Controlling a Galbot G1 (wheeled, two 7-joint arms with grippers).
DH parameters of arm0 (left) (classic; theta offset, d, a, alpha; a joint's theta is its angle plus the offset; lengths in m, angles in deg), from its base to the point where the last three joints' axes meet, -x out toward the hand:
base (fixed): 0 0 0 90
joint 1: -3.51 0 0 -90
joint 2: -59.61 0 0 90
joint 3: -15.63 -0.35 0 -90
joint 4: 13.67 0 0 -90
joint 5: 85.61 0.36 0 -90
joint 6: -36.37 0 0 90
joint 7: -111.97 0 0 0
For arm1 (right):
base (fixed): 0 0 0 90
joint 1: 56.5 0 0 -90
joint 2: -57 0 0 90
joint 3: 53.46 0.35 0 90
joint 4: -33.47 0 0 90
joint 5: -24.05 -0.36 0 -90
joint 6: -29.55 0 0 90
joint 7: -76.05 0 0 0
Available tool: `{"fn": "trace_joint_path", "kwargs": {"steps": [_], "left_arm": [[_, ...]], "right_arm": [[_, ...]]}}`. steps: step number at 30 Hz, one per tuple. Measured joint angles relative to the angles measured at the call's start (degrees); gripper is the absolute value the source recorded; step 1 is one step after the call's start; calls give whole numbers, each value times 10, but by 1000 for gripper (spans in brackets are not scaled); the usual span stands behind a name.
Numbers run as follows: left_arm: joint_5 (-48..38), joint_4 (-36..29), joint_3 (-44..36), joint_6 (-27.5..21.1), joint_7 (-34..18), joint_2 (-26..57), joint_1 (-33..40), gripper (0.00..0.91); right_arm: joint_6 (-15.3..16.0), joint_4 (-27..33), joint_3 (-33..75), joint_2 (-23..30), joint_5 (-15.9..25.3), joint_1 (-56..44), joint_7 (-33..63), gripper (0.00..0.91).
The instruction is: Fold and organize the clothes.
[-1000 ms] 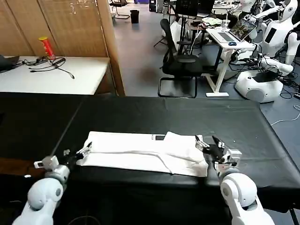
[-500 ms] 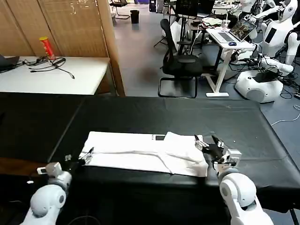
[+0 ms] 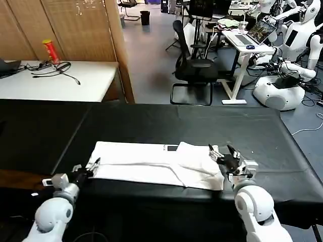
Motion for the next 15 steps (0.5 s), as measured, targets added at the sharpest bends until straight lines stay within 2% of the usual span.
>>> {"fn": "trace_joint_path", "kwargs": {"steps": [1,3,4,5,8,9,15], "left_arm": [[2,0,-1,0,1,0,0,361],[5,0,-3,0,5,0,0,293],[6,1,-3,-1,6,0,0,205],[6,1,-3,-2,7,0,0,205],[-11,5,-3,-11,8,1,3,29],[-15,6,-2,-13,11,2,4,0],[2,13,1,-15,23,13,14,0]], "right_arm": [[0,0,0,0,0,0,-1,878],[0,0,0,-1,1,1,-1,878],[0,0,0,-1,1,2,-1,878],[0,0,0,-1,1,2,-2,878],[0,0,-1,-1,1,3,-2,878],[0,-1,-1,-1,2,3,-2,878],[0,-2,0,-1,2,3,-2,878]]}}
